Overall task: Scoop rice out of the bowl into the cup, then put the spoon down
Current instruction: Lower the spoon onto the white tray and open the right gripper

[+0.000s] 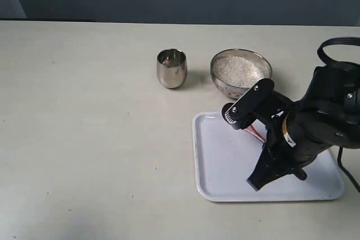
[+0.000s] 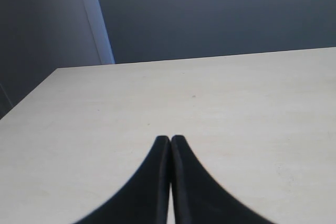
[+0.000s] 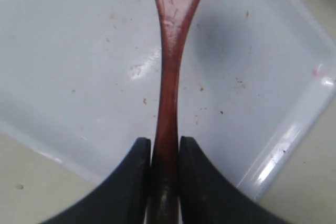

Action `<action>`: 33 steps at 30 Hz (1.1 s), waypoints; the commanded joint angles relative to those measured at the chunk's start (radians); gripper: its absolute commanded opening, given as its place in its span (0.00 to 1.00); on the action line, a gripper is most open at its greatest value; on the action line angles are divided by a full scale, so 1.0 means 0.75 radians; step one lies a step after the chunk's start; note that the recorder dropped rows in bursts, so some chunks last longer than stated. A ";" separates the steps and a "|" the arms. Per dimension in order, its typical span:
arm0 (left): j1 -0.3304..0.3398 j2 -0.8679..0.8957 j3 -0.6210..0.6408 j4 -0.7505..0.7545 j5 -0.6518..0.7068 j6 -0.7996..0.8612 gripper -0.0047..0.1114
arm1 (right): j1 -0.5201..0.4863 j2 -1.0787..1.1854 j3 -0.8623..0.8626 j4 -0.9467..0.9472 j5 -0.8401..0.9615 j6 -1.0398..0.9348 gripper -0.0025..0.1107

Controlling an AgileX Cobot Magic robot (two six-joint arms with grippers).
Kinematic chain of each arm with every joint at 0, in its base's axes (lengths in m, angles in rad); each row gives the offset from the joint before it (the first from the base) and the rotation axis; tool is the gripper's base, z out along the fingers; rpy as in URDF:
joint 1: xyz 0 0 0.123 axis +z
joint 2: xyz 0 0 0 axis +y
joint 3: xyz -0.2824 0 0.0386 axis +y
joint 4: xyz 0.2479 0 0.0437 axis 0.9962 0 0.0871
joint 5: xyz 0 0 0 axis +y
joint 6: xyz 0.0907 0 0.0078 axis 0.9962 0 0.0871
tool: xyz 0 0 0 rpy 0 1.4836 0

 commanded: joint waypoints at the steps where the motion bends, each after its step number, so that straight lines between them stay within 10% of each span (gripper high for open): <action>1: -0.006 -0.005 -0.003 0.001 -0.017 -0.003 0.04 | -0.008 -0.007 0.008 -0.027 -0.009 0.013 0.01; 14: -0.006 -0.005 -0.003 0.001 -0.017 -0.003 0.04 | -0.008 0.077 0.008 -0.072 -0.050 0.013 0.02; 23: -0.006 -0.005 -0.003 0.001 -0.017 -0.003 0.04 | -0.008 0.108 0.008 -0.075 -0.044 0.016 0.44; 33: -0.006 -0.005 -0.003 0.001 -0.017 -0.003 0.04 | -0.003 0.026 -0.015 -0.072 0.198 0.132 0.44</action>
